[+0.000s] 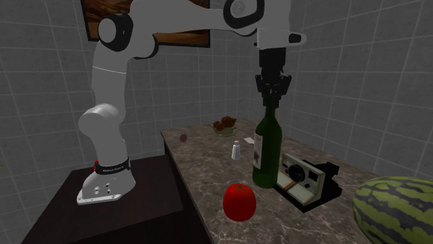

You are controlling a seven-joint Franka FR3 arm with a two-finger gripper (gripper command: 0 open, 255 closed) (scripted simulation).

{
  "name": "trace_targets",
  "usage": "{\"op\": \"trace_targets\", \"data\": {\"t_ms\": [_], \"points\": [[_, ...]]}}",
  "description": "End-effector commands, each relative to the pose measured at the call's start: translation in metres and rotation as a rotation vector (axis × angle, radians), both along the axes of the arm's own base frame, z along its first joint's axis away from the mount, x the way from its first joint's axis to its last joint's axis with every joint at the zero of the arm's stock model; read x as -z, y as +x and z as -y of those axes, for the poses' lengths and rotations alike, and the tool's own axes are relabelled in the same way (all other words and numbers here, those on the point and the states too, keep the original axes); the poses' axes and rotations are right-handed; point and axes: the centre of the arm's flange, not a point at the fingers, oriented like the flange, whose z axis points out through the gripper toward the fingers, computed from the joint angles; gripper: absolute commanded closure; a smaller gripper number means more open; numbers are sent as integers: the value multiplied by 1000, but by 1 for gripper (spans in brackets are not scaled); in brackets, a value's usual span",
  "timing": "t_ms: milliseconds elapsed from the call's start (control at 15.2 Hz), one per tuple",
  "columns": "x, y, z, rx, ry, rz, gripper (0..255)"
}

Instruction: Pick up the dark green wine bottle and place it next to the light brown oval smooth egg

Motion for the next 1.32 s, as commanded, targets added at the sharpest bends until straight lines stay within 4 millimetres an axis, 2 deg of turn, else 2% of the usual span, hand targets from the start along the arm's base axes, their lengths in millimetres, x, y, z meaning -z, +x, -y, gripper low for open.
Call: {"op": "trace_targets", "data": {"t_ms": [0, 132, 1254], "points": [[-10, 1, 0, 0, 0, 0, 255], [-20, 1, 0, 0, 0, 0, 255], [-21, -42, -220, 0, 0, 0, 255]]}}
